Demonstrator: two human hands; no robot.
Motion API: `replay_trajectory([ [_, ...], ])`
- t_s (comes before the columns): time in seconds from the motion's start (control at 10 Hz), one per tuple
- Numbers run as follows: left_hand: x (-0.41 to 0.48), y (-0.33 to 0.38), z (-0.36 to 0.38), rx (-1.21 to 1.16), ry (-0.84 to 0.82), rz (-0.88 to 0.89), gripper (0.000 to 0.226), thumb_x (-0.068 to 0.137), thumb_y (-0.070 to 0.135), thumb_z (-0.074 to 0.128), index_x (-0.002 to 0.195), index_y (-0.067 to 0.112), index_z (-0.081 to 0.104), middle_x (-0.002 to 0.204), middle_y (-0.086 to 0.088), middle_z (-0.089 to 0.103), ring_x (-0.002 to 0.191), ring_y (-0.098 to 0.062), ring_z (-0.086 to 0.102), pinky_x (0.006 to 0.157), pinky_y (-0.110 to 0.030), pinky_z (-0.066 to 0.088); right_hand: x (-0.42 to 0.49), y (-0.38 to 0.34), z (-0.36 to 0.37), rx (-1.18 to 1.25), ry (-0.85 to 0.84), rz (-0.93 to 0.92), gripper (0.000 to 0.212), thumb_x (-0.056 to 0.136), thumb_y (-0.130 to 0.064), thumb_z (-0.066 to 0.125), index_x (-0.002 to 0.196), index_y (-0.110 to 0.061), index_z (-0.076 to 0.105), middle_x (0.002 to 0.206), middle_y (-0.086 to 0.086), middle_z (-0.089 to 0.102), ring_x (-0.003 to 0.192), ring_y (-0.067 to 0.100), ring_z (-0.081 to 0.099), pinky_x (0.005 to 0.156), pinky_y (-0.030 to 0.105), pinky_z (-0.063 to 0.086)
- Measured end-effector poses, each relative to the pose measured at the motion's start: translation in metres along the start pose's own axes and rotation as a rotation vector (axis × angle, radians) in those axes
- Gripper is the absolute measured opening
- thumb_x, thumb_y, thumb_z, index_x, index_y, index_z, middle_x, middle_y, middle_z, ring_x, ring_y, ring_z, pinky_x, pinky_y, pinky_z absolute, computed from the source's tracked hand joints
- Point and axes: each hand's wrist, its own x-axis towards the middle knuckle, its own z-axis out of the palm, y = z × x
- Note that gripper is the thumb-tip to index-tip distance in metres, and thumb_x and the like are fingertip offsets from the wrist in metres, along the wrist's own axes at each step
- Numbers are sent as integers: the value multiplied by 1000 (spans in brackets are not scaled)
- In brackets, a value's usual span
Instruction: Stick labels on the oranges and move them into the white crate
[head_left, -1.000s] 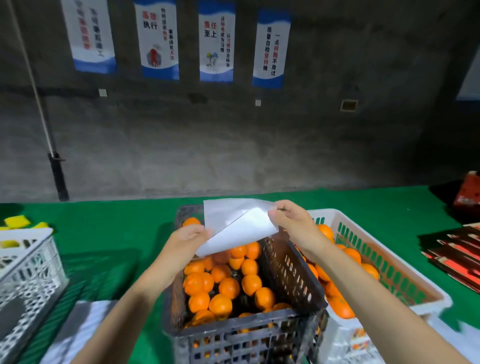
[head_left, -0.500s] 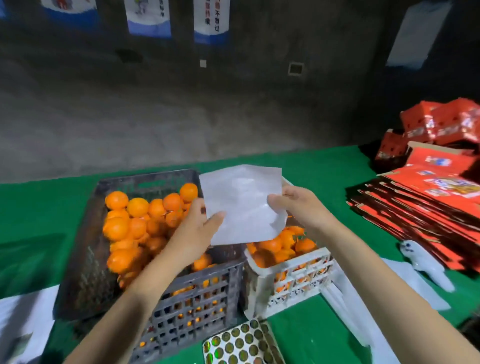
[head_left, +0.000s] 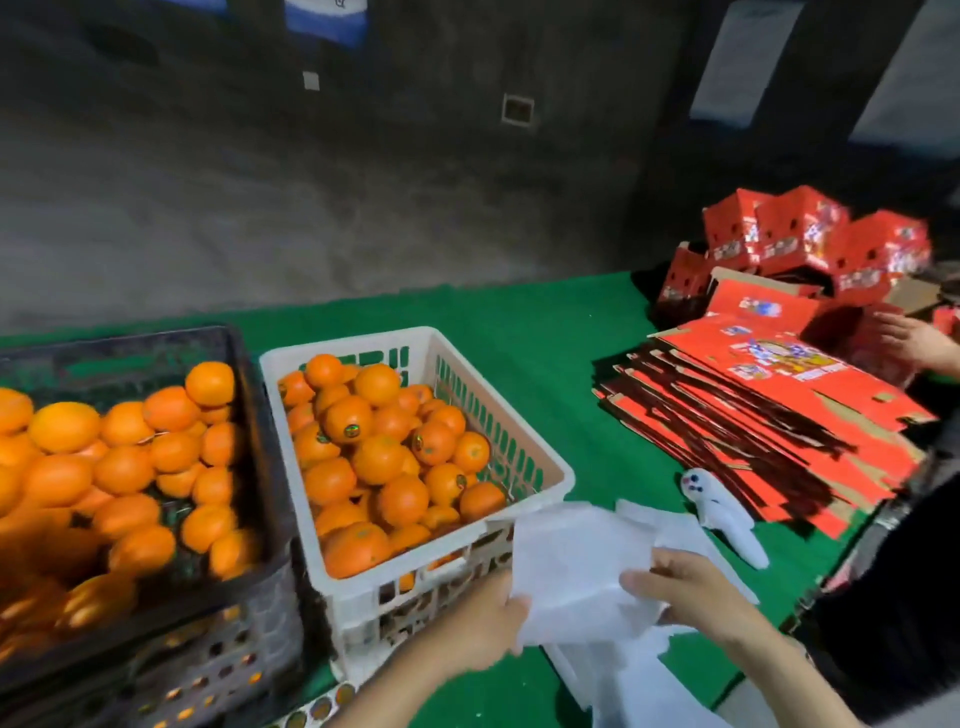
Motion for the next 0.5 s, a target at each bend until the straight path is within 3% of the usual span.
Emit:
replay_trajectory([
  [0.1, 24, -11, 20, 21, -80, -101, 43, 103, 30, 36, 146, 26, 41, 118, 0, 64, 83, -9, 69, 56, -20, 47, 23, 37, -8, -31, 1, 44, 49, 86, -8, 75, 61, -19, 34, 64, 4, 32, 60, 17, 36, 54, 26, 37],
  [0.2, 43, -21, 36, 52, -97, -202, 39, 102, 26, 38, 139, 16, 46, 112, -6, 66, 79, -10, 68, 55, -20, 50, 41, 61, -8, -132, 12, 65, 41, 85, 0, 71, 56, -17, 47, 55, -3, 44, 48, 9, 43, 50, 24, 38],
  [0.3, 60, -31, 51, 76, -101, -316, 27, 104, 28, 40, 108, 6, 54, 111, -13, 69, 91, -18, 72, 53, -20, 49, 53, 83, -1, -232, 84, 46, 23, 84, 1, 71, 70, -8, 56, 56, -2, 60, 49, 12, 56, 50, 29, 42],
  [0.4, 70, -39, 58, 75, -137, -410, 33, 103, 40, 41, 98, 11, 55, 110, -8, 73, 88, -13, 73, 63, -23, 57, 60, 94, 11, -229, 275, 78, 24, 90, -20, 72, 107, -18, 54, 94, 6, 67, 79, 19, 65, 65, 31, 50],
  [0.5, 72, -40, 55, 90, -153, -449, 33, 104, 37, 43, 106, 7, 57, 112, -8, 73, 98, -18, 71, 86, -34, 59, 62, 95, 14, -249, 559, -42, 28, 96, -29, 65, 120, -18, 57, 99, 5, 60, 80, 18, 60, 66, 31, 47],
])
